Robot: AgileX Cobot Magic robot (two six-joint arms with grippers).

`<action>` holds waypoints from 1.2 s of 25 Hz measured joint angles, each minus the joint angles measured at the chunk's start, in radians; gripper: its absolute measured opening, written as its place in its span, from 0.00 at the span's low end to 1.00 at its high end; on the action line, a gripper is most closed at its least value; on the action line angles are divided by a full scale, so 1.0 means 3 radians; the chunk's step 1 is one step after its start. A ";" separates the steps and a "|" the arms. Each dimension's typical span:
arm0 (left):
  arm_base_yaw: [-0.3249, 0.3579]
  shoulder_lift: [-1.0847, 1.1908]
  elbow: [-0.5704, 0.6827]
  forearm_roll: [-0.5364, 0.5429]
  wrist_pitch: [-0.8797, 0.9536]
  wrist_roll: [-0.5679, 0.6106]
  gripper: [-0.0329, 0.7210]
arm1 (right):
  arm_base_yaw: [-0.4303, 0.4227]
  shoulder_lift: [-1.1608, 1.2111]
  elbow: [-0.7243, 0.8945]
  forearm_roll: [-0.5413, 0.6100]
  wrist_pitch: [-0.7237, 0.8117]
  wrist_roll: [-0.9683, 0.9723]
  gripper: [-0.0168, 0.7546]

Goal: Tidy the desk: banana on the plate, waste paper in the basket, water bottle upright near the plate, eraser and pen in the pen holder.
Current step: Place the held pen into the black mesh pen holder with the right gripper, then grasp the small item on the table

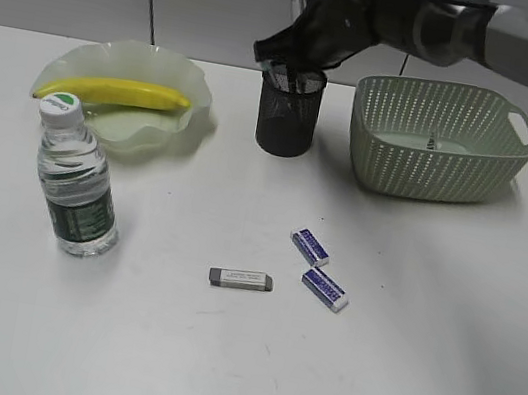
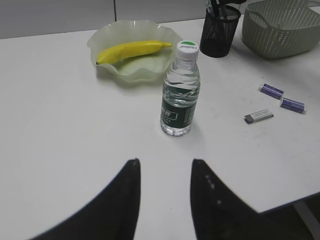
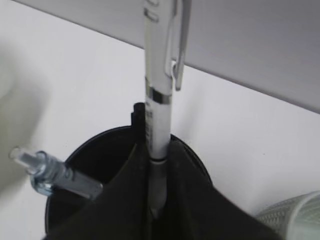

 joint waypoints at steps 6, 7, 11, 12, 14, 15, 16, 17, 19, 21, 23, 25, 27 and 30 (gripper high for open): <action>0.0000 0.0000 0.0000 0.0000 0.0000 0.0000 0.38 | 0.0000 0.0085 0.0003 -0.0007 -0.0007 0.0000 0.19; 0.0000 0.0000 0.0000 0.0003 0.0000 0.0000 0.38 | 0.0000 0.0085 0.0003 -0.0007 -0.0007 0.0000 0.23; 0.0000 0.0000 0.0000 0.0003 0.0000 0.0000 0.38 | 0.0000 0.0085 0.0003 -0.0004 -0.0004 0.0000 0.39; 0.0000 0.0000 0.0000 0.0003 0.0000 0.0000 0.38 | 0.0000 0.0085 0.0003 -0.0004 0.0011 0.0000 0.40; 0.0000 0.0000 0.0000 0.0003 0.0000 0.0000 0.38 | 0.0000 0.0059 0.0003 0.0003 0.0097 0.0000 0.42; 0.0000 0.0000 0.0000 0.0003 0.0000 0.0000 0.38 | 0.0003 0.0026 0.0003 0.0007 0.0191 0.0000 0.43; 0.0000 0.0000 0.0000 0.0003 0.0000 0.0000 0.38 | 0.0006 -0.0020 0.0003 0.0015 0.0292 0.0000 0.43; 0.0000 0.0000 0.0000 0.0003 0.0000 0.0000 0.38 | 0.0007 -0.0066 0.0003 0.0024 0.0409 0.0000 0.43; 0.0000 0.0000 0.0000 0.0003 0.0000 0.0000 0.38 | 0.0007 -0.0198 0.0003 0.0066 0.0677 0.0000 0.43; 0.0000 0.0000 0.0000 0.0003 0.0000 0.0000 0.38 | 0.0007 -0.0316 0.0000 0.0109 0.0995 -0.0010 0.43; 0.0000 0.0000 0.0000 0.0003 0.0000 0.0000 0.38 | 0.0010 -0.0432 0.0000 0.0158 0.1362 -0.0114 0.43; 0.0000 0.0000 0.0000 0.0003 0.0000 0.0000 0.38 | 0.0021 -0.0532 0.0000 0.0211 0.1688 -0.0267 0.43; 0.0000 0.0000 0.0000 0.0003 0.0000 0.0000 0.38 | 0.0055 -0.0631 0.0000 0.0248 0.2010 -0.0427 0.43; 0.0000 0.0000 0.0000 0.0003 0.0000 0.0000 0.38 | 0.0143 -0.0802 0.0000 0.0284 0.2386 -0.0718 0.43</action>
